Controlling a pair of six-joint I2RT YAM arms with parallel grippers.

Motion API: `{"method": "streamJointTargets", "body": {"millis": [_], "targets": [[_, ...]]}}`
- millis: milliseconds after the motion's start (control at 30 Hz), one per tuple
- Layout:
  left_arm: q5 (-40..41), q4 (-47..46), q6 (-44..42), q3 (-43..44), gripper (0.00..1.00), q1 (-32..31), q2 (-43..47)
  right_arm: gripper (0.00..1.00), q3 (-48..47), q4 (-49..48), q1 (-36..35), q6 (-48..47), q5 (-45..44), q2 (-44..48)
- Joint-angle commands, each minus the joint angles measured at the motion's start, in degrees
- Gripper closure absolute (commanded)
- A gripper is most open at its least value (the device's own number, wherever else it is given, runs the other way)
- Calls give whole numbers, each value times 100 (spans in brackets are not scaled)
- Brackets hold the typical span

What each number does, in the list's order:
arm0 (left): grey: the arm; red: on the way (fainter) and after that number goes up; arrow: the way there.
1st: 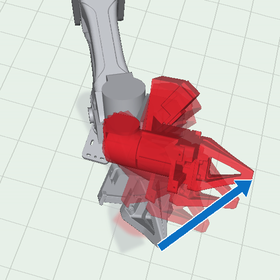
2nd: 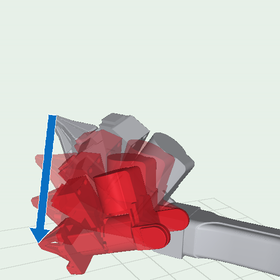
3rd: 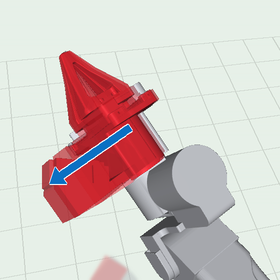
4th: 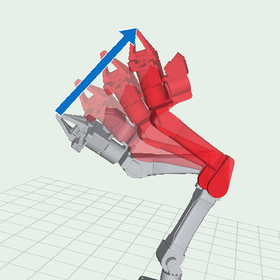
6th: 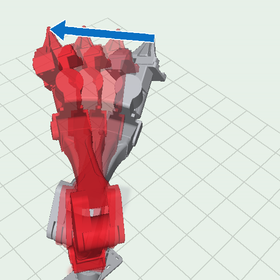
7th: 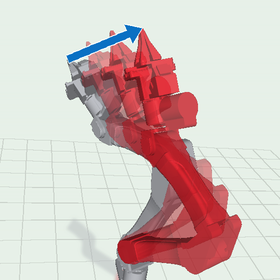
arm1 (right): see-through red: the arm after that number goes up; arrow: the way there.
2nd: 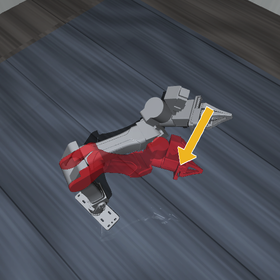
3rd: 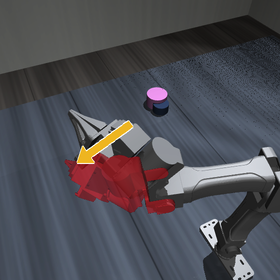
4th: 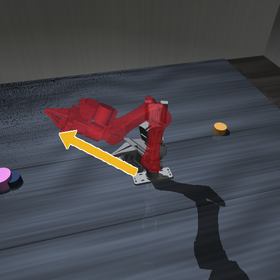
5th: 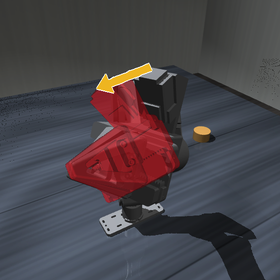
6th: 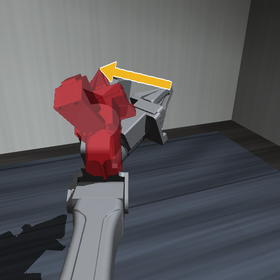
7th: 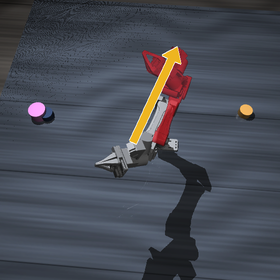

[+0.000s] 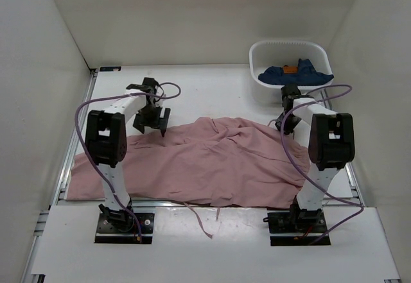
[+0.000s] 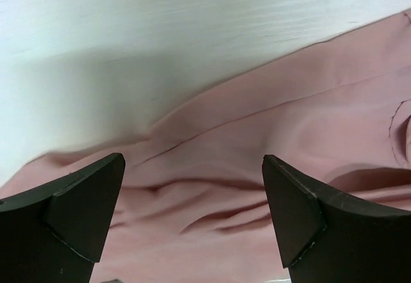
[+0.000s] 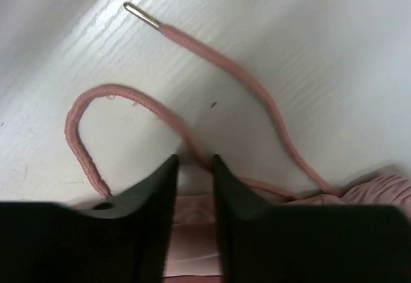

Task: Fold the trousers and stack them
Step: Fold the trousers

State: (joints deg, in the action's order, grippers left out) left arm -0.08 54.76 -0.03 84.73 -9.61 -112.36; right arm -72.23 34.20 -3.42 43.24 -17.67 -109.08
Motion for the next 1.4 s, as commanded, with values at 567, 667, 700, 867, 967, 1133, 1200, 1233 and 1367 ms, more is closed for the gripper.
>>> {"method": "streamJointTargets", "body": {"millis": [567, 667, 700, 867, 967, 1133, 1200, 1233, 1367], "targets": [[2179, -641, 3, 2092, 86, -445, 265, 100, 103, 166, -89, -202, 9, 2292], [2276, -809, 3, 1804, 86, -761, 986, 100, 611, 166, -89, -202, -43, 2741], [2275, -809, 3, 1497, 86, -866, 1153, 100, 752, 166, -89, -202, -43, 2812], [2416, -740, 3, -1775, 86, -1691, 2155, 100, 1543, 245, -141, -97, 176, 3181], [2232, -677, 3, -2950, 86, -2087, 2525, 100, 1851, 447, -220, 17, 36, 3514], [1108, -230, 3, -4201, 59, -2318, 2894, 69, 2477, 993, -273, 132, -78, 3692], [801, -36, 3, -4071, 31, -2370, 3140, 43, 2311, 1063, -273, 26, -262, 3692], [694, 42, 3, -3939, 25, -2370, 3228, 38, 2188, 1063, -273, -70, -333, 3692], [150, 324, 3, -2850, 0, -1967, 3474, 28, 1415, 1063, -273, -255, -474, 3499]]}}
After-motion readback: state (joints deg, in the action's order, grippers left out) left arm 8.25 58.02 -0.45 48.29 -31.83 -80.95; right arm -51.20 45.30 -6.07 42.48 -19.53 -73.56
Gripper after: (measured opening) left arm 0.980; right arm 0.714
